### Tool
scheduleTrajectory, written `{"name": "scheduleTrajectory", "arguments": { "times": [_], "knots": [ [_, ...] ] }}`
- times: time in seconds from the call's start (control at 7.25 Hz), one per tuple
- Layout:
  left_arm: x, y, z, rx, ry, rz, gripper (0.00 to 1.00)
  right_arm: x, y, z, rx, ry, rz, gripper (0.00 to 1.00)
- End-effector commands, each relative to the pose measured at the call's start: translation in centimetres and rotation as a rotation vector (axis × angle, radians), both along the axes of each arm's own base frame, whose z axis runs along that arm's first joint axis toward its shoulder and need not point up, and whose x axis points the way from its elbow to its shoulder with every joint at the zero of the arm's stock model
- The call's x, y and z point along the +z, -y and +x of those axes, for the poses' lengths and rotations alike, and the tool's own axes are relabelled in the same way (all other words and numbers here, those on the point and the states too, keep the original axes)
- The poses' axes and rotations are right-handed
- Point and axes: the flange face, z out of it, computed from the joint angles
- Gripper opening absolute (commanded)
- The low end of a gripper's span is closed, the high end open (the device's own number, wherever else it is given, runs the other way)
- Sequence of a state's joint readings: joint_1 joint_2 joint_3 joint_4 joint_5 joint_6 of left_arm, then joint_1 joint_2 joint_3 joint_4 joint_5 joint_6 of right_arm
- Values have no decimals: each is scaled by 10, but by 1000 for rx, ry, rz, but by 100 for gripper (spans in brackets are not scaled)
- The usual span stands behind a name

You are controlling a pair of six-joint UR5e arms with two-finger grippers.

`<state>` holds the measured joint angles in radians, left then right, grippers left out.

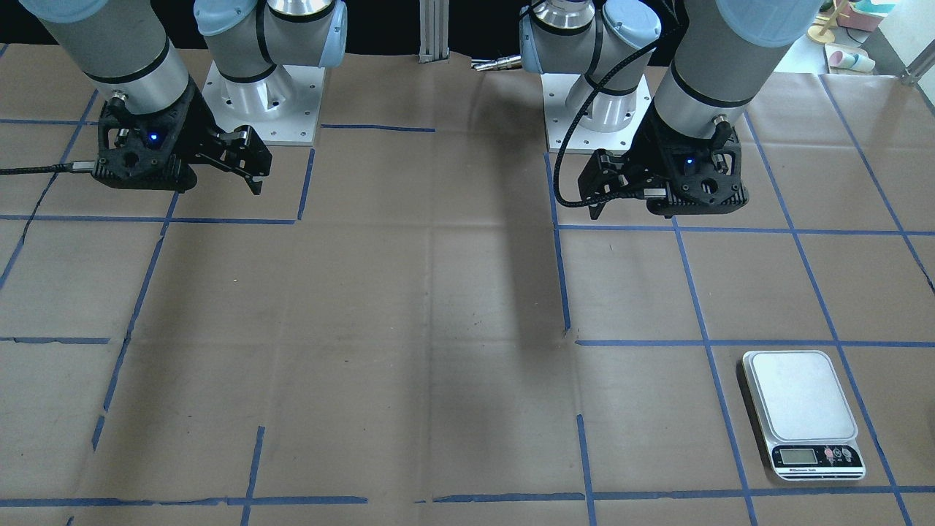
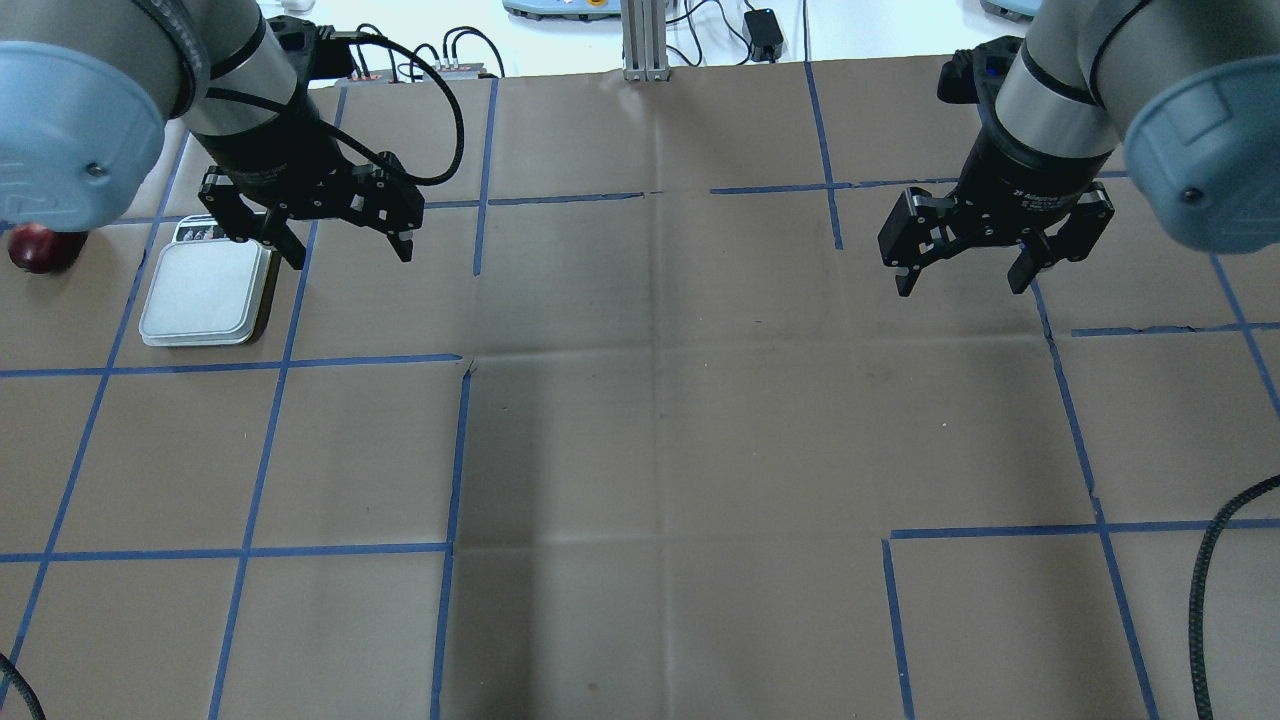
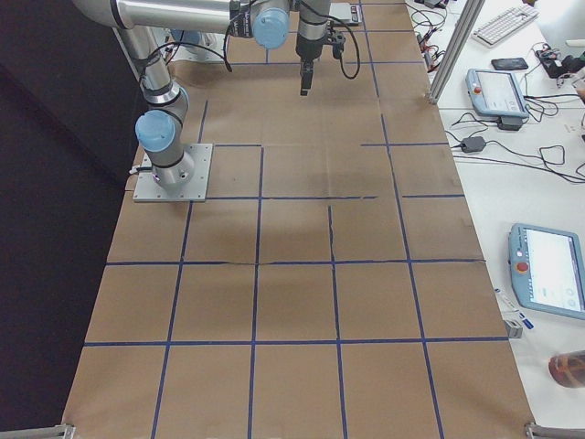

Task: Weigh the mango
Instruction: 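Move the left gripper toward the red-yellow mango beside the white scale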

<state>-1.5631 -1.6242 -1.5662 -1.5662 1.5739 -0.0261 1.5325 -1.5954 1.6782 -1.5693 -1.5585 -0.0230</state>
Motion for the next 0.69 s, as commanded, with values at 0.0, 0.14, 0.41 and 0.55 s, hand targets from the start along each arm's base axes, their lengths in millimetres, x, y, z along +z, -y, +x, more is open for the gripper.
{"name": "scheduleTrajectory", "arguments": {
  "times": [0.0, 0.14, 0.41, 0.55],
  "knots": [
    [0, 0, 0, 0, 2, -1, 100, 0, 0, 0, 0, 0, 0, 100],
    [0, 0, 0, -2, 1, -3, 100, 0, 0, 0, 0, 0, 0, 100],
    [3, 2, 2, 3, 2, -15, 100, 0, 0, 0, 0, 0, 0, 100],
    [10, 14, 13, 20, 1, -33, 100, 0, 0, 0, 0, 0, 0, 100]
  ]
}}
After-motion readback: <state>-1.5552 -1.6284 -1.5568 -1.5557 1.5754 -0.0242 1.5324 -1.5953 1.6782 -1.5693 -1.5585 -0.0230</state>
